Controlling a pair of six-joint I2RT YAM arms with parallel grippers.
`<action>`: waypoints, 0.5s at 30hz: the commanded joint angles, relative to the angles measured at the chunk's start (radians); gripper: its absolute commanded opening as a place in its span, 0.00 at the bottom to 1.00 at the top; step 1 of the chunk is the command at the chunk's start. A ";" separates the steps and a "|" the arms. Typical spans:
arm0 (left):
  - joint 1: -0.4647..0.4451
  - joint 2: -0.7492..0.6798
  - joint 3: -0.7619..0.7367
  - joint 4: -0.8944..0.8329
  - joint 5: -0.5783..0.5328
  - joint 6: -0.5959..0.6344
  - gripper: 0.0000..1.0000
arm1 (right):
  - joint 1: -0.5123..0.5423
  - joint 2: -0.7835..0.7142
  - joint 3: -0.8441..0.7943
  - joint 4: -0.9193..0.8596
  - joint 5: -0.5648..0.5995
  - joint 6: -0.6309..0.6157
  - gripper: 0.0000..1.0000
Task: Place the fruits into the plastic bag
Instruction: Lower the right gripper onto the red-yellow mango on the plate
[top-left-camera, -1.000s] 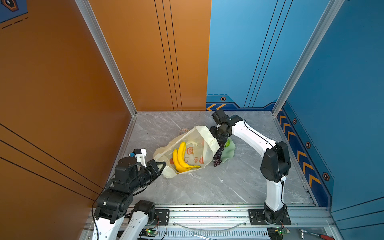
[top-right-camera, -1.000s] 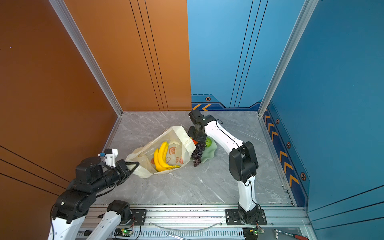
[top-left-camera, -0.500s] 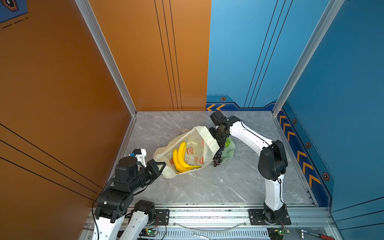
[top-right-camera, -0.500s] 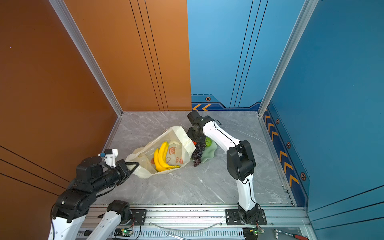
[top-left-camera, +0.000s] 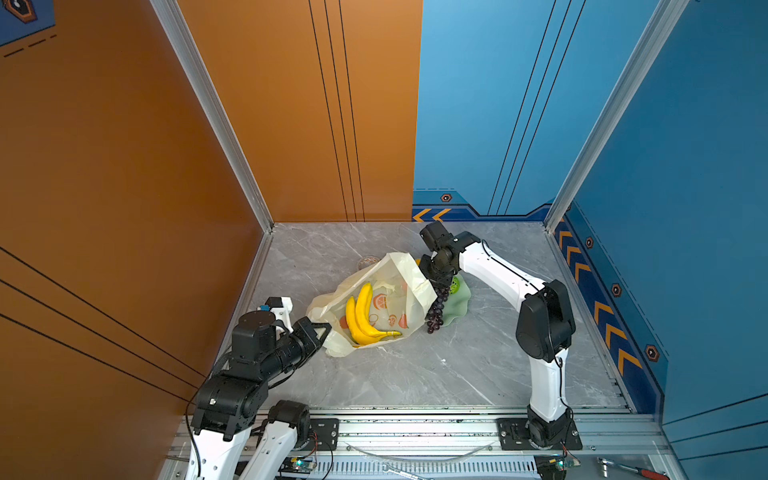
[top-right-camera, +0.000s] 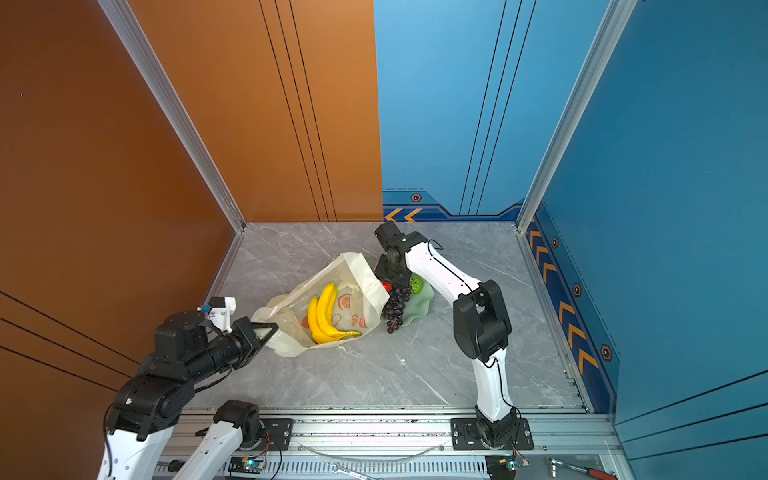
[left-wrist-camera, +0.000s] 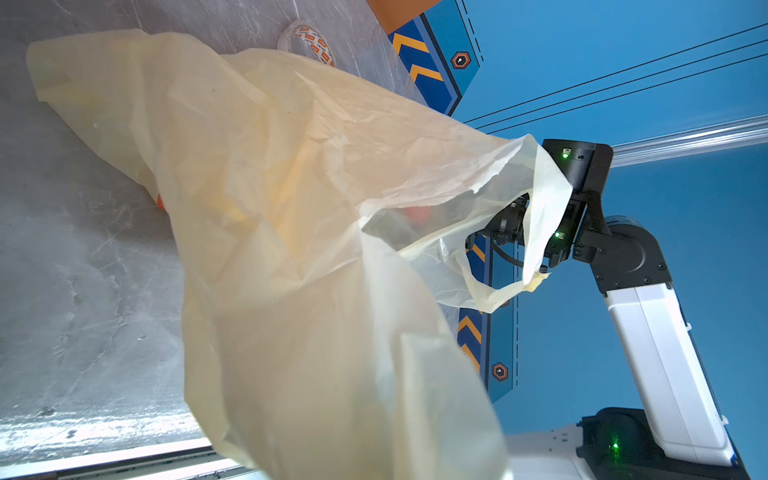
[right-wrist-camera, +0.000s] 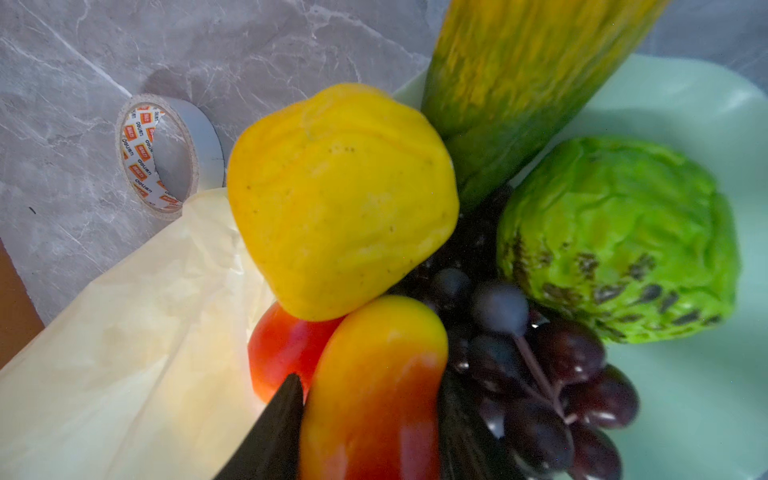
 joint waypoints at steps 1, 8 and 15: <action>0.011 0.007 0.026 -0.003 0.023 0.024 0.00 | -0.009 -0.026 -0.035 0.011 0.027 0.003 0.46; 0.015 0.018 0.035 -0.003 0.029 0.027 0.00 | -0.028 -0.096 -0.075 0.012 0.036 -0.002 0.42; 0.016 0.014 0.038 -0.002 0.024 0.022 0.00 | -0.063 -0.173 -0.142 0.057 0.031 0.003 0.42</action>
